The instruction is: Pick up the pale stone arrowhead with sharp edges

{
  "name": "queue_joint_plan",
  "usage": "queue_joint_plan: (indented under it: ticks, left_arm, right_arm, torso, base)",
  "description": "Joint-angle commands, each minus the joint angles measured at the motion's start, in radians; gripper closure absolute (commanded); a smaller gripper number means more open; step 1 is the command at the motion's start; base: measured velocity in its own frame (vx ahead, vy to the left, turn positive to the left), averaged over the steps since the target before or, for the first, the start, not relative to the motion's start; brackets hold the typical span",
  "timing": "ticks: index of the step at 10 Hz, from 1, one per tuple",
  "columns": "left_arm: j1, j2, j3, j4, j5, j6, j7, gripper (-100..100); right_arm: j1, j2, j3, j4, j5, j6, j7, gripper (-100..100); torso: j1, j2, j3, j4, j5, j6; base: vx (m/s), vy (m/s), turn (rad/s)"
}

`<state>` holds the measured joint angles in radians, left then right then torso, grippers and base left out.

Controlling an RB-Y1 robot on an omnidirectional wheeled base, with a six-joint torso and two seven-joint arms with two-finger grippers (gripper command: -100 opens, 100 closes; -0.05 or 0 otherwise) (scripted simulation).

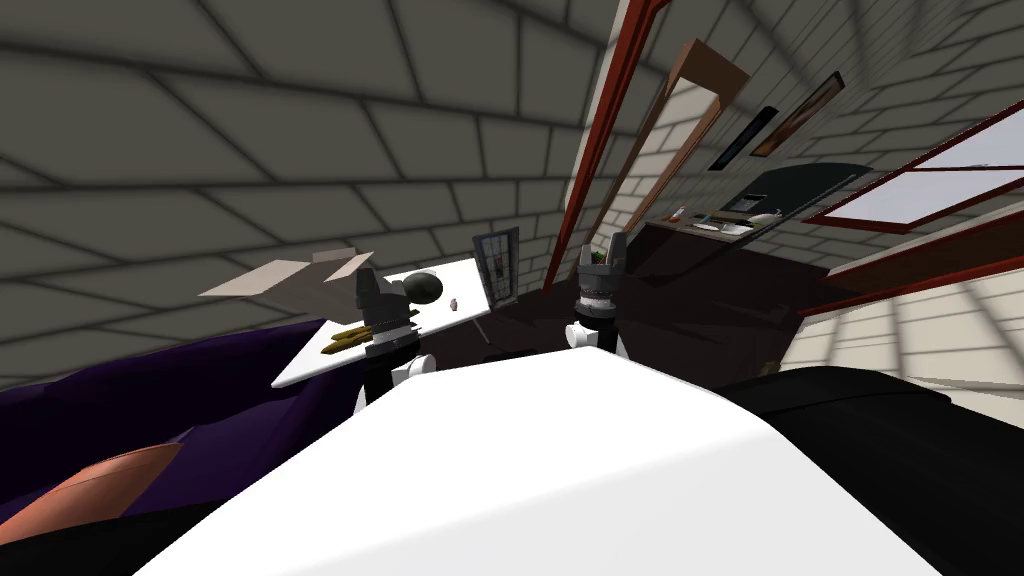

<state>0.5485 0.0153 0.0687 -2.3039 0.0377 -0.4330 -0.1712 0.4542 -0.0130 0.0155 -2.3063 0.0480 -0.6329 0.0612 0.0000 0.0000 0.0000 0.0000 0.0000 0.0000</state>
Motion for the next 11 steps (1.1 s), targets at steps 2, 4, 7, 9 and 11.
queue_joint_plan:
  ticks: [2,4,7,9,11]
  left_arm:
    - [0.013,0.074,0.016,0.018,0.011,0.031,-0.001,-100]
    - [0.026,0.130,0.033,0.035,0.022,0.062,-0.003,-100]
    - [0.051,0.224,0.067,0.068,0.043,0.121,-0.006,-100]
    - [0.070,0.287,0.092,0.094,0.059,0.167,-0.008,-100]
    - [0.079,0.327,0.104,0.108,0.068,0.191,-0.010,-100]
  right_arm:
    - [0.000,0.000,0.000,0.000,0.000,0.000,0.000,0]
    - [0.000,0.000,0.000,0.000,0.000,0.000,0.000,0]
    - [0.000,0.000,0.000,0.000,0.000,0.000,0.000,0]
    - [0.000,0.000,0.000,0.000,0.000,0.000,0.000,0]
    - [0.000,0.000,0.000,0.000,0.000,0.000,0.000,0]
  torso:
    - [-0.001,0.000,0.000,0.000,0.000,0.000]
    - [-0.002,0.000,0.000,0.000,0.000,0.000]
    - [-0.003,0.000,0.000,0.000,-0.001,0.000]
    - [-0.004,0.000,0.000,0.000,-0.001,0.000]
    - [-0.004,0.000,0.000,0.000,-0.001,0.000]
  base:
    - [0.003,-0.026,-0.021]
    - [0.009,-0.041,-0.017]
    - [0.001,-0.047,-0.023]
    - [0.006,-0.068,-0.027]
    - [0.003,-0.050,-0.020]
